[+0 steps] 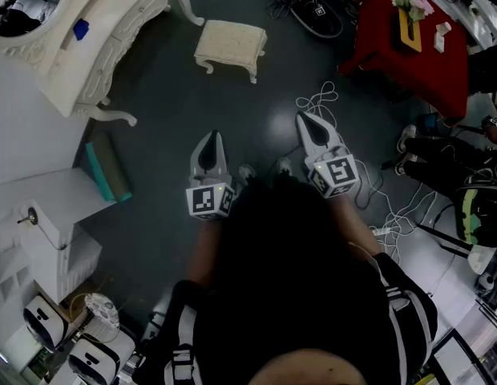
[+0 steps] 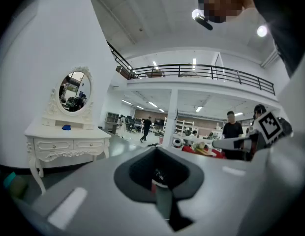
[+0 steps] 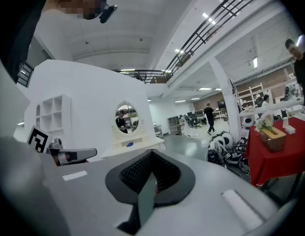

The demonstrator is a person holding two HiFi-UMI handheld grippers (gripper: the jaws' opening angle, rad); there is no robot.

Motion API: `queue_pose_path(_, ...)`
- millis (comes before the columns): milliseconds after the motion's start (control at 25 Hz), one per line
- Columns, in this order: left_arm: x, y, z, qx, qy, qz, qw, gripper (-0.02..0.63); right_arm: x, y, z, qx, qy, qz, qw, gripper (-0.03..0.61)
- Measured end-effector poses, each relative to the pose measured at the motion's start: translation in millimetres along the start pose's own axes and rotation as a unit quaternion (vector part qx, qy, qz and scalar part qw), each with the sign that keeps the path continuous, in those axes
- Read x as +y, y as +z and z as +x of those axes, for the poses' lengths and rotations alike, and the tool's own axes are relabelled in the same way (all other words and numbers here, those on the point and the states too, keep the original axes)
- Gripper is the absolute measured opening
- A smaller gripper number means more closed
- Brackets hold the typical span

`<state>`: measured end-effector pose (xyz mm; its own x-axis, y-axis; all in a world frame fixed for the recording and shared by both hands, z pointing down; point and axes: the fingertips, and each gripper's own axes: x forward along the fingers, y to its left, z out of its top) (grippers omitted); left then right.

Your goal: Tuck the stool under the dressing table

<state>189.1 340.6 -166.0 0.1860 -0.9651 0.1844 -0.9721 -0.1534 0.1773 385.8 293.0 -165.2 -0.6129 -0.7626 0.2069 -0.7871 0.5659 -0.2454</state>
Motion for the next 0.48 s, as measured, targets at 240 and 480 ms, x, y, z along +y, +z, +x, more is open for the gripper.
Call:
queue_pose_path(240, 7, 0, -2, -0.002, -0.002, -0.002, 1.0, 0.008, 8, -2, 4, -0.004, 0.002, -0.001, 1.0, -0.005)
queue_pose_path(480, 15, -2, -4, 0.0, -0.006, -0.005, 1.0, 0.008, 16, -4, 8, -0.009, 0.001, 0.01, 1.0, -0.003)
